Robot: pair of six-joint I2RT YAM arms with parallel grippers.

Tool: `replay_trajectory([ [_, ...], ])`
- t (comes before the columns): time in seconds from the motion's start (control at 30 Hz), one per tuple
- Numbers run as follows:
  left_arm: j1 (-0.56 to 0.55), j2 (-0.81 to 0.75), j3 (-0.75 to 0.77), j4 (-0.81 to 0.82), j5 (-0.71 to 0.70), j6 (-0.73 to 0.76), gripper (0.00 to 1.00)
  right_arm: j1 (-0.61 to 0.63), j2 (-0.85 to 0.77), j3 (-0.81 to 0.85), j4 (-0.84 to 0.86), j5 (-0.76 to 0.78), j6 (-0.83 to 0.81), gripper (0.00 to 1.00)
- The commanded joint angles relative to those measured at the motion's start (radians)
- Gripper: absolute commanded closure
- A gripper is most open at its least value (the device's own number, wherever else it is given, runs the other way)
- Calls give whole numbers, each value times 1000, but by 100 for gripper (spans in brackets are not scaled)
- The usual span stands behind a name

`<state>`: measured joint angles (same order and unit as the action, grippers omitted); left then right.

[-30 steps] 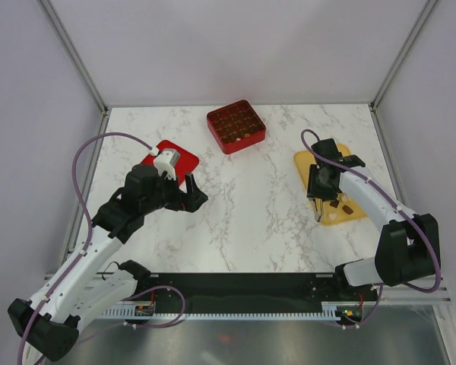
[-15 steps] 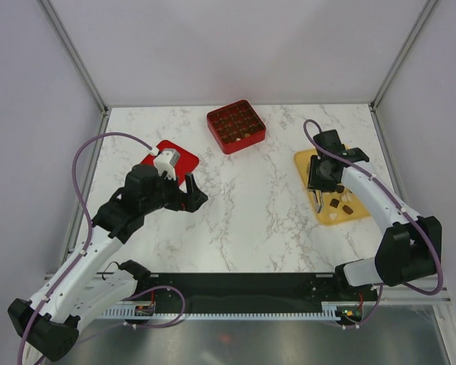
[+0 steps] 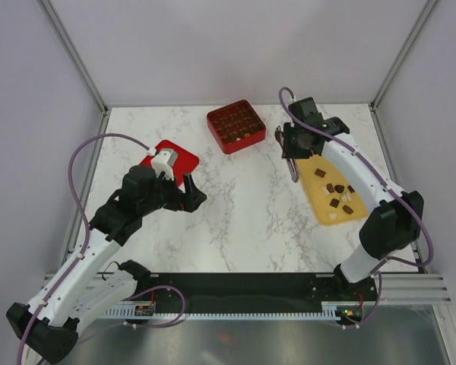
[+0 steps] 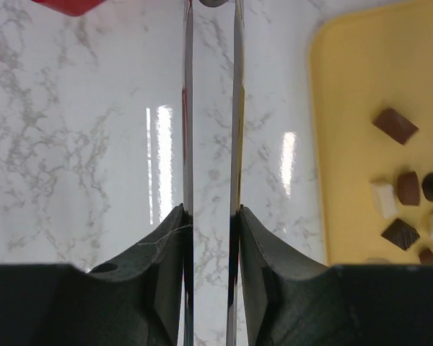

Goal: Pack the chocolate

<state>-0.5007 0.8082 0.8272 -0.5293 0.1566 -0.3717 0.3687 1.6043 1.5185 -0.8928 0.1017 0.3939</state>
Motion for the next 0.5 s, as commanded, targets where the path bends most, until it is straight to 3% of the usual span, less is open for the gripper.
replay_trajectory([
  [0.0,4,-35,18,22,-41,39,0,78,104,164,38,-8,5,64],
  [0.23,4,-84,10,22,-83,34,0,197,310,319,167,-26,2,63],
  [0.47,2,-80,9,22,-86,33,0,231,440,411,206,-34,-9,62],
])
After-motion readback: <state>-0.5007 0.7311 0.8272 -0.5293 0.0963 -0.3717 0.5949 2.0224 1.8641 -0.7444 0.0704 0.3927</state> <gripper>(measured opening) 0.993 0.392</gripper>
